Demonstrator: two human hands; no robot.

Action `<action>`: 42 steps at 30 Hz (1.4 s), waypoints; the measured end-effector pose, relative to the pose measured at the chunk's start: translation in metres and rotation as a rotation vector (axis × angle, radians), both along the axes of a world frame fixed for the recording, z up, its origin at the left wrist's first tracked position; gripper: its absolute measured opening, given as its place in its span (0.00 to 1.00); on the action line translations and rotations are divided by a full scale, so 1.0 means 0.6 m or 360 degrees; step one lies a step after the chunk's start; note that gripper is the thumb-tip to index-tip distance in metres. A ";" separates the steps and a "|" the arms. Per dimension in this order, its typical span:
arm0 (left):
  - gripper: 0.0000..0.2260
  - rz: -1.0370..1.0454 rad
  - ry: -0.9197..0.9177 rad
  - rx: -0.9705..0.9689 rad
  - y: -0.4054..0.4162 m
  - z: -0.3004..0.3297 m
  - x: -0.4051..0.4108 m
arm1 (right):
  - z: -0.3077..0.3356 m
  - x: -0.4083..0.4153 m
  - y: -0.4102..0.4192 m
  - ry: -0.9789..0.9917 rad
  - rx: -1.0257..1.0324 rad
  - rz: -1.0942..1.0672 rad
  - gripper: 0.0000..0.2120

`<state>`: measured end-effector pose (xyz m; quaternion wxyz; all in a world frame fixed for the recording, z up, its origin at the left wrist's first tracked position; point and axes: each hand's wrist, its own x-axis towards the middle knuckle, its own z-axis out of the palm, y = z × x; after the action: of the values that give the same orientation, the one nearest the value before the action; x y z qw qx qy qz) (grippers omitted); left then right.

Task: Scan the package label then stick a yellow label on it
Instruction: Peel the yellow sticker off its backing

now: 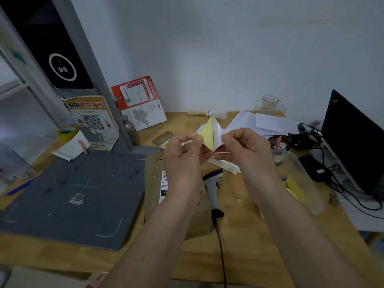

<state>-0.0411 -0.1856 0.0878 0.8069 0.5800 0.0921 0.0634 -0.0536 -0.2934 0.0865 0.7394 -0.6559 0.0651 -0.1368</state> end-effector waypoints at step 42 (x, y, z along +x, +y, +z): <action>0.05 -0.0218 -0.0044 0.0408 -0.046 -0.046 0.042 | -0.021 0.007 -0.075 0.0259 0.0464 0.0046 0.04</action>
<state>-0.0161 -0.2133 0.0602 0.7299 0.6822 0.0324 0.0275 -0.0494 -0.3383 0.0741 0.8210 -0.5514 0.1347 -0.0617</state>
